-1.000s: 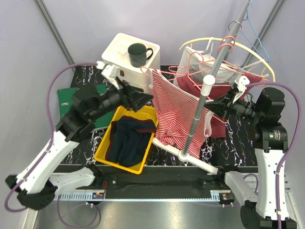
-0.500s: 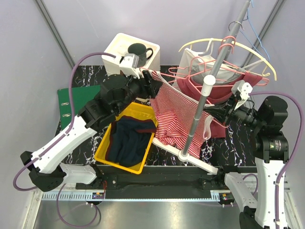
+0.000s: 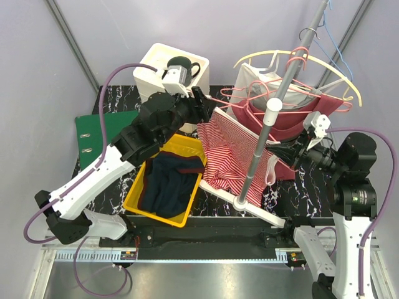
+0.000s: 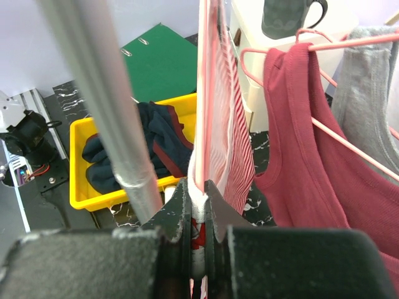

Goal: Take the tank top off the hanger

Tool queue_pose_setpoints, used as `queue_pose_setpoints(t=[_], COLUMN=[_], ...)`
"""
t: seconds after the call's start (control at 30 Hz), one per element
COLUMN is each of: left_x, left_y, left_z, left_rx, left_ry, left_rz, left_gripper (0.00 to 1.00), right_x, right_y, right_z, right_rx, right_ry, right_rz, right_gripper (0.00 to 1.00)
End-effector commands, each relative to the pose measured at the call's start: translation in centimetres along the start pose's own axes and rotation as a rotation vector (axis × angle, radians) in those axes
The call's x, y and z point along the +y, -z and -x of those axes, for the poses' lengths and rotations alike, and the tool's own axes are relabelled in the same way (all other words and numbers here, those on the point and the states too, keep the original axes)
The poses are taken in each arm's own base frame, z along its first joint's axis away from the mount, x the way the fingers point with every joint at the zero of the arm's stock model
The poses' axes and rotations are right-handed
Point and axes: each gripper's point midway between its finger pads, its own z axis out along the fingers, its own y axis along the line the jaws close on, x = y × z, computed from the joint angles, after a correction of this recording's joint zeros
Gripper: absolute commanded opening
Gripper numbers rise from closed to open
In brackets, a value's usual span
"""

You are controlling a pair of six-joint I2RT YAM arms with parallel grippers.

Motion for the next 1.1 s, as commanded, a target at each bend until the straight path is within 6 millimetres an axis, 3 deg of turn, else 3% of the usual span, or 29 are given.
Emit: queue_pose_setpoints(t=[0.0, 0.17, 0.37, 0.73, 1.07], left_x=[-0.7, 0.0, 2.9, 8.9, 15.6], left_y=[-0.1, 0.0, 0.8, 1.1, 0.9], left_z=[3.5, 4.2, 5.6, 7.5, 8.4], left_rx=[-0.111, -0.139, -0.164, -0.175, -0.142], left_ry=[0.020, -0.011, -0.085, -0.119, -0.149], left_rz=[0.006, 0.044, 0.180, 0.337, 0.509], left_gripper=[0.59, 0.27, 0.02, 0.00, 0.00], right_x=[2.1, 2.6, 3.0, 3.4, 4.2], right_y=[0.5, 1.0, 1.4, 1.7, 2.0], right_z=[1.7, 1.6, 1.1, -0.7, 0.2], right_rx=[-0.058, -0.063, -0.057, -0.033, -0.048], right_ry=[0.069, 0.075, 0.088, 0.107, 0.142], right_rz=[0.072, 0.061, 0.046, 0.046, 0.071], right_gripper=[0.00, 0.00, 0.00, 0.00, 0.00])
